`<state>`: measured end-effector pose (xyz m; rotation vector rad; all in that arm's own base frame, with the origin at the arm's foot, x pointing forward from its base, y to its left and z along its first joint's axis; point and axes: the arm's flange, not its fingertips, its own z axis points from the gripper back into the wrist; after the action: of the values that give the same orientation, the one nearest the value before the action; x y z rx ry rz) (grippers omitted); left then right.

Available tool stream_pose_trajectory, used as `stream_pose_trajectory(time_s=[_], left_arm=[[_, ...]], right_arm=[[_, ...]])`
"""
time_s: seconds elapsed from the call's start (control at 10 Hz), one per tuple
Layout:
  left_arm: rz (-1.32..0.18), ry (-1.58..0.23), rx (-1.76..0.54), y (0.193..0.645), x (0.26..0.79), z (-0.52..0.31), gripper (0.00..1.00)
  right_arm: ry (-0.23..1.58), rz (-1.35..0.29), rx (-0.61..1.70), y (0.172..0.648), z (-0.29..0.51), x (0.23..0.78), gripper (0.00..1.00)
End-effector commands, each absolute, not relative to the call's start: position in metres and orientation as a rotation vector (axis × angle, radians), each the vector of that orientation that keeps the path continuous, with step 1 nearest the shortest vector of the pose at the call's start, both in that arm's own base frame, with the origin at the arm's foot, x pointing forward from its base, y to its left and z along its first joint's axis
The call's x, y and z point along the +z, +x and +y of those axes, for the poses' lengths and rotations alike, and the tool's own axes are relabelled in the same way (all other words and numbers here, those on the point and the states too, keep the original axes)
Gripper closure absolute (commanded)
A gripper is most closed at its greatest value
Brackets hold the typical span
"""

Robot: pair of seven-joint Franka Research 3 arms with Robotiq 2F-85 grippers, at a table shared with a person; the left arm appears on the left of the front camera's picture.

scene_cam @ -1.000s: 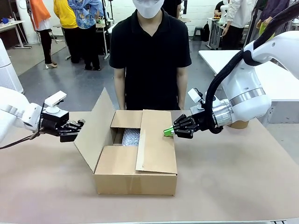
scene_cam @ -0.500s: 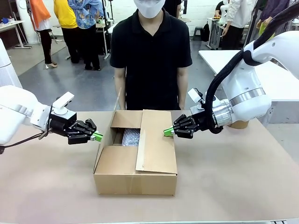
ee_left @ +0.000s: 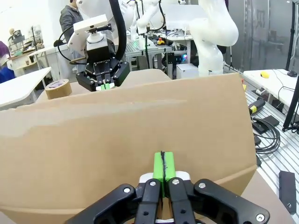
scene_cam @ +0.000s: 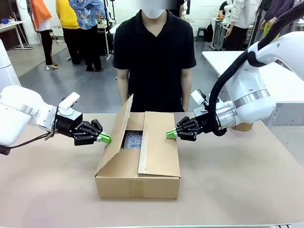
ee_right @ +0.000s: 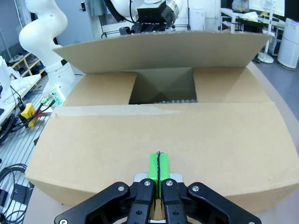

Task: Wrap the clocks to prevent damage.
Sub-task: Push the left (or right) flap of the Package Box to close it.

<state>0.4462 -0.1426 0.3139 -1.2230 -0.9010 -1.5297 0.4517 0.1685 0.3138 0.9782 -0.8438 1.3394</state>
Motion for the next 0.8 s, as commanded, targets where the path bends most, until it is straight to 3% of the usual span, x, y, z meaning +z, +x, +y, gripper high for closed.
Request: stream_pose_trajectory(time_s=[0.0, 0.7], left_arm=[[-0.941, -1.182, -1.545, 0.453, 0.306, -0.153, 1.0], [-0.887, -1.089, -1.557, 0.472, 0.286, -0.152, 1.0]], right_arm=[[0.979, -0.842, 1.324, 0.451, 0.171, 0.309, 0.99], [0.979, -0.842, 1.324, 0.451, 0.171, 0.309, 0.99]])
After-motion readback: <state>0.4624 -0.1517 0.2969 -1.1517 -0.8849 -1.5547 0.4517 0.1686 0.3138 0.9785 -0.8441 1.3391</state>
